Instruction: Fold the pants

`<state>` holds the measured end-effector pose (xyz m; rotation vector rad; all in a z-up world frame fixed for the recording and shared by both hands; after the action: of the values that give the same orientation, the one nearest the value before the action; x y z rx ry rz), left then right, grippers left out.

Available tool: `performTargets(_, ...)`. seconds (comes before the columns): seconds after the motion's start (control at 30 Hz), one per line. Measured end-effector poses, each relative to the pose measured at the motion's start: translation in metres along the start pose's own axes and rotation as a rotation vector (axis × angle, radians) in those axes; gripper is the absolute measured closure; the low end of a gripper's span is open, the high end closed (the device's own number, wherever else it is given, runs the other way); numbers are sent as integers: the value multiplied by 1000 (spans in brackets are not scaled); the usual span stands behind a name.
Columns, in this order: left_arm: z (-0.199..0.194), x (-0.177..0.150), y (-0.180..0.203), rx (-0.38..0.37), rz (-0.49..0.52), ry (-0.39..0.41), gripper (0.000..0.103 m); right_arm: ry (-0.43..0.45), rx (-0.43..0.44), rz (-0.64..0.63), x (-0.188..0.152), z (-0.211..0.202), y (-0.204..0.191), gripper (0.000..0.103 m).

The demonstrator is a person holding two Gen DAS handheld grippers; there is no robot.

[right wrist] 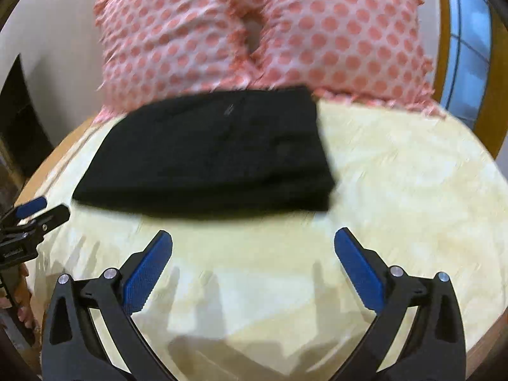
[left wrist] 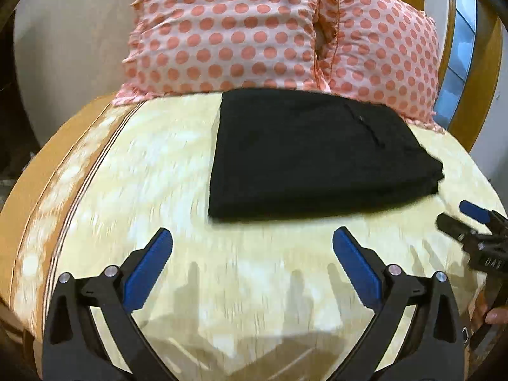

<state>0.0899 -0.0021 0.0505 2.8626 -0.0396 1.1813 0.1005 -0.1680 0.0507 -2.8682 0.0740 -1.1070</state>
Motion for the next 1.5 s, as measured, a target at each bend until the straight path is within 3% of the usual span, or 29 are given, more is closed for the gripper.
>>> performTargets(0.27, -6, -32, 15, 48, 61, -14, 2, -16, 15, -20, -26, 1, -27, 1)
performTargets(0.47, 1, -44, 13, 27, 38, -53, 2, -8, -26, -24, -33, -1, -33, 1)
performTargets(0.83, -3, -53, 15, 52, 42, 34, 2, 55, -69, -29, -41, -4, -32, 1)
performTargets(1.5, -4, -54, 16, 50, 43, 46, 2, 89, -82, -19, -43, -6, -32, 1)
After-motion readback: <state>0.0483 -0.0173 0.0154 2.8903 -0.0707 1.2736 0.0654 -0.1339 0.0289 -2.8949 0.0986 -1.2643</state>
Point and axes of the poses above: each gripper's, at about its wrist camera, not at the fingertips, and z roughly the way its jaws point, y to its right, x to its top, the point moved 2 cm from there along z, roughly the way its jaws point
